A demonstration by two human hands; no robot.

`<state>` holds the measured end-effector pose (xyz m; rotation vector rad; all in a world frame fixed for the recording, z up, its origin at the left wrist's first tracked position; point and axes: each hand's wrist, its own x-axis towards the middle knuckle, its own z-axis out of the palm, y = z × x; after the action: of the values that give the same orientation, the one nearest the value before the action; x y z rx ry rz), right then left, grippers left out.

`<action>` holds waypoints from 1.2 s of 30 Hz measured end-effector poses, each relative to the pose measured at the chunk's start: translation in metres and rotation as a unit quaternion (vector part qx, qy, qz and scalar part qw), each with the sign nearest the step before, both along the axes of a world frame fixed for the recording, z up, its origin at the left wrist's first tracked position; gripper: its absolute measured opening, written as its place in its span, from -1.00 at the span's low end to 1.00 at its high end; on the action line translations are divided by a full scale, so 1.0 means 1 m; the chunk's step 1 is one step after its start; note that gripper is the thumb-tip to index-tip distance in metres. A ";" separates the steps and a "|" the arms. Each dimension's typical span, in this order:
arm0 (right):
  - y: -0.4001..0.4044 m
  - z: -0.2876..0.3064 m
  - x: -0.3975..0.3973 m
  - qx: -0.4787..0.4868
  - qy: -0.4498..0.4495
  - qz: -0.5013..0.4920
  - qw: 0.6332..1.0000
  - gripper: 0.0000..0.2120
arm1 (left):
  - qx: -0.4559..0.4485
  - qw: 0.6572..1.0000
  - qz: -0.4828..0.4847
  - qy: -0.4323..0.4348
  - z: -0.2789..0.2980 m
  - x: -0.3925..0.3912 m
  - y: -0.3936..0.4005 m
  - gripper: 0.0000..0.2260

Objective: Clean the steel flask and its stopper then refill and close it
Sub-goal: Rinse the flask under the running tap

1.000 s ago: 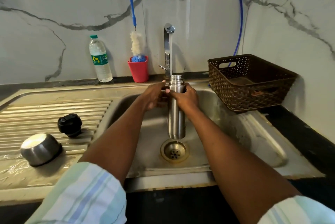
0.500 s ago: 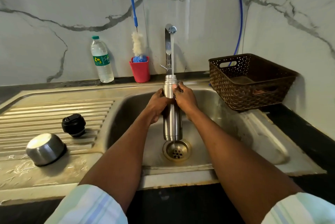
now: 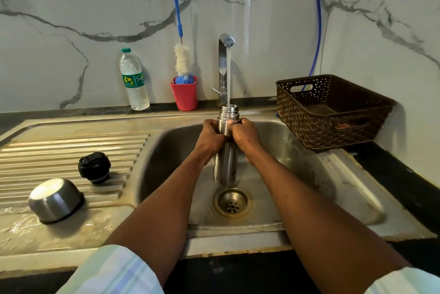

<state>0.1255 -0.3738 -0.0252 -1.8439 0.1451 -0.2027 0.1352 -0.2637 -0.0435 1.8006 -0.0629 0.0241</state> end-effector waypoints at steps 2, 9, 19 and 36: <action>-0.001 0.000 0.000 0.008 0.002 -0.006 1.000 -0.74 | 0.020 1.000 -0.001 -0.019 -0.002 0.000 -0.002 -0.47; -0.001 -0.003 0.000 -0.002 -0.002 -0.019 1.000 -0.67 | 0.066 0.995 0.023 -0.065 0.000 0.000 -0.007 -0.47; -0.002 -0.004 0.000 -0.030 -0.030 -0.035 0.998 -0.65 | 0.036 0.995 0.044 -0.076 0.000 -0.002 -0.006 -0.52; -0.005 -0.005 0.002 0.046 -0.004 -0.022 0.999 -0.77 | -0.034 0.998 0.043 -0.039 0.000 -0.001 0.000 -0.40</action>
<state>0.1279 -0.3786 -0.0300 -1.7495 0.1865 -0.2290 0.1343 -0.2638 -0.0435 1.7335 -0.0383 0.1562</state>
